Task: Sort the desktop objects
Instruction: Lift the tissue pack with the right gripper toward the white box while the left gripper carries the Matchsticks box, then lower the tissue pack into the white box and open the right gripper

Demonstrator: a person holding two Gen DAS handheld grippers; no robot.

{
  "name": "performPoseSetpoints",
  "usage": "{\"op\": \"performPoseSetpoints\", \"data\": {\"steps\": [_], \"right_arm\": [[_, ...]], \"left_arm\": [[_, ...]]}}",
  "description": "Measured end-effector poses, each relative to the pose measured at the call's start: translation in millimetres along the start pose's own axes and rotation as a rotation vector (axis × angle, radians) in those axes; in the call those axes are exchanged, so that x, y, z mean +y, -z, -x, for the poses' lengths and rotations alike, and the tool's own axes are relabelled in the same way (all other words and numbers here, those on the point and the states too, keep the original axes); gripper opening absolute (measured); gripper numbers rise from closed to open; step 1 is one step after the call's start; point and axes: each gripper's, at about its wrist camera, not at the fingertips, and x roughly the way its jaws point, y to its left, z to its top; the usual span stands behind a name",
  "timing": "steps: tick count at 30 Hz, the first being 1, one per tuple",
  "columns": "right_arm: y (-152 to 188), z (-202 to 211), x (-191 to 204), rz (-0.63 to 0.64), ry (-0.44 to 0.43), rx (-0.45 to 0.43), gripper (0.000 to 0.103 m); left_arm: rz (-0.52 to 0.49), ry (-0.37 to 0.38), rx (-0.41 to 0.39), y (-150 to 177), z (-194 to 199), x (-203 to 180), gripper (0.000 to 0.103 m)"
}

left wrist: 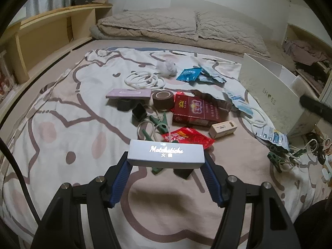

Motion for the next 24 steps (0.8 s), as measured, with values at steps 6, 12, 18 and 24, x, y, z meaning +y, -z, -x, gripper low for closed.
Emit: {"op": "performPoseSetpoints", "data": {"steps": [6,12,18,24], "right_arm": [[-15.8,13.4,-48.0,-0.029,0.092,-0.031,0.075],[-30.1,23.1,-92.9,-0.083,0.155,-0.060,0.075],[-40.3,27.6,-130.4,-0.122,0.198,-0.053,0.075],[-47.0,27.1,-154.8,-0.127,0.229,-0.030,0.075]], "left_arm": [[-0.038,0.037,-0.017,-11.5,-0.8,-14.1,0.066],[-0.088,0.066,-0.050,-24.2,1.5,-33.9,0.066],[-0.109,0.102,-0.089,-41.4,2.1,-56.9,0.066],[-0.121,0.164,-0.132,-62.2,4.7,-84.7,0.066]]}}
